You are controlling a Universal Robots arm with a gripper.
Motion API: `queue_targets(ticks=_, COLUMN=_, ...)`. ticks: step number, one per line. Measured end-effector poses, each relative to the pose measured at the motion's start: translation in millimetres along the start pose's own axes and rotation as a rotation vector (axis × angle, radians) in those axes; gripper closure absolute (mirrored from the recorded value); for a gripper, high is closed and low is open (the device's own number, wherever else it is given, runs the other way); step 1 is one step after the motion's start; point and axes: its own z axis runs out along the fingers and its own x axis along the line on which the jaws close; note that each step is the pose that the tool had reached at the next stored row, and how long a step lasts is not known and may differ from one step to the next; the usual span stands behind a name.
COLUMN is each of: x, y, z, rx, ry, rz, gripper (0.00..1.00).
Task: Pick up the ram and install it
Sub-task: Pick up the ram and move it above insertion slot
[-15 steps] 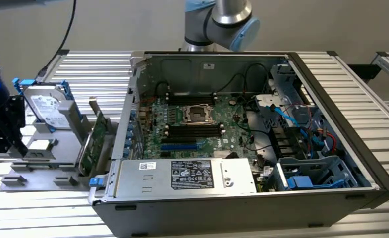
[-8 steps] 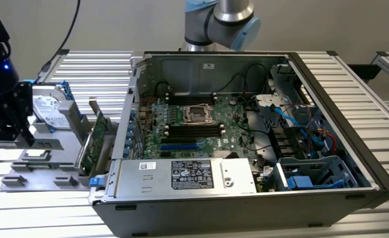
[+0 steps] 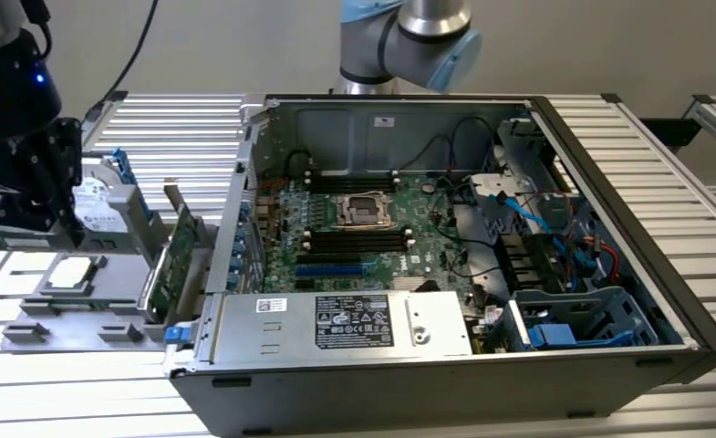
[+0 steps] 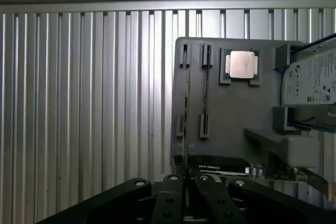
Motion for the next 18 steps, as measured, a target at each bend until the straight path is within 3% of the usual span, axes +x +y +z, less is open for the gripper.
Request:
queue_targets(ticks=13, x=2.2, y=-54.4, z=-55.3, rx=-0.0144, ry=-0.0002, rz=-0.003, gripper=0.86)
queue_targets(ticks=18, x=2.5, y=-76.0, z=-68.7, rx=-0.0173, ry=-0.0002, rz=-0.003, gripper=0.86)
